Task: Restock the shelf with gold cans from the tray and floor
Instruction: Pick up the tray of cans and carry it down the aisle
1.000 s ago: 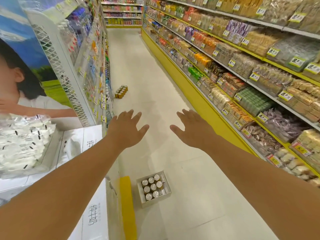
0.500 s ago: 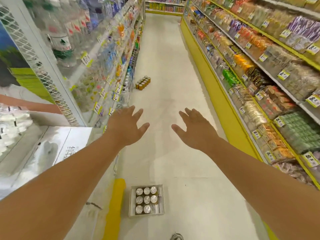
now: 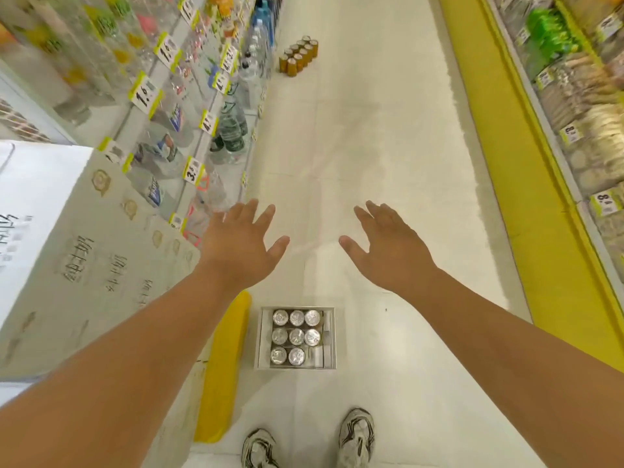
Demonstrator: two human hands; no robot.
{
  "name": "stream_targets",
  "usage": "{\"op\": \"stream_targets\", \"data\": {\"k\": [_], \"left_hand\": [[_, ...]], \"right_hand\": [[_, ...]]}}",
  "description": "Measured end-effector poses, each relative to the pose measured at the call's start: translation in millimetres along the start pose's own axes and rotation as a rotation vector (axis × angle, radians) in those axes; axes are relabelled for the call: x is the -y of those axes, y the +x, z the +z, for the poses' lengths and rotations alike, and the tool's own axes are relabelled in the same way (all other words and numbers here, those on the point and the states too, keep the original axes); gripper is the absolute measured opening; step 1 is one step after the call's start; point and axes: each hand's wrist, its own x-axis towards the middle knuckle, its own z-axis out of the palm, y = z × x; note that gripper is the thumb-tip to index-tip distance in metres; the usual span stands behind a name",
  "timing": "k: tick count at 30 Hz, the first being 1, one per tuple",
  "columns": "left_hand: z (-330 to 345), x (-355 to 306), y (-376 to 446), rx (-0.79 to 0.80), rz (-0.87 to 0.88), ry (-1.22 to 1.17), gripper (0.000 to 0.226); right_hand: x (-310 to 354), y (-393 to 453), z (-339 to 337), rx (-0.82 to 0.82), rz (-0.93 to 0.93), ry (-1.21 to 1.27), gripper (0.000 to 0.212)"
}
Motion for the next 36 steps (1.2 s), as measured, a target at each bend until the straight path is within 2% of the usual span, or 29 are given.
{"op": "stream_targets", "data": {"k": [8,16,19,22,26,32,34,36], "left_hand": [[220,-5,20,0.119,-0.038,-0.021,0.078],[428,-13,25,0.149,-0.061,-0.098,0.083],[492,-14,24,0.159,-0.068,-0.047,0.083],[539,-17,19,0.153,-0.080,-0.089,0.078],[583,-24,6,0.138,-0.102,-0.196,0.085],[611,-28,-10,0.204,-0.250,-0.461,0.094],[617,-30,-15,0.234,-0.313,-0.542,0.097],[627,-32,-15,0.265,-0.417,-0.651,0.092]], "right_hand": [[-17,43,209,0.114,0.001,0.040,0.071],[-47,70,409,0.193,0.035,0.064,0.073],[-57,77,471,0.228,0.075,0.095,0.073],[-68,77,522,0.202,0.082,0.149,0.072],[-80,67,575,0.188,0.125,0.234,0.070],[-78,44,606,0.084,0.215,0.506,0.075],[-75,38,611,0.056,0.269,0.603,0.076],[-75,34,618,0.048,0.419,0.743,0.075]]}}
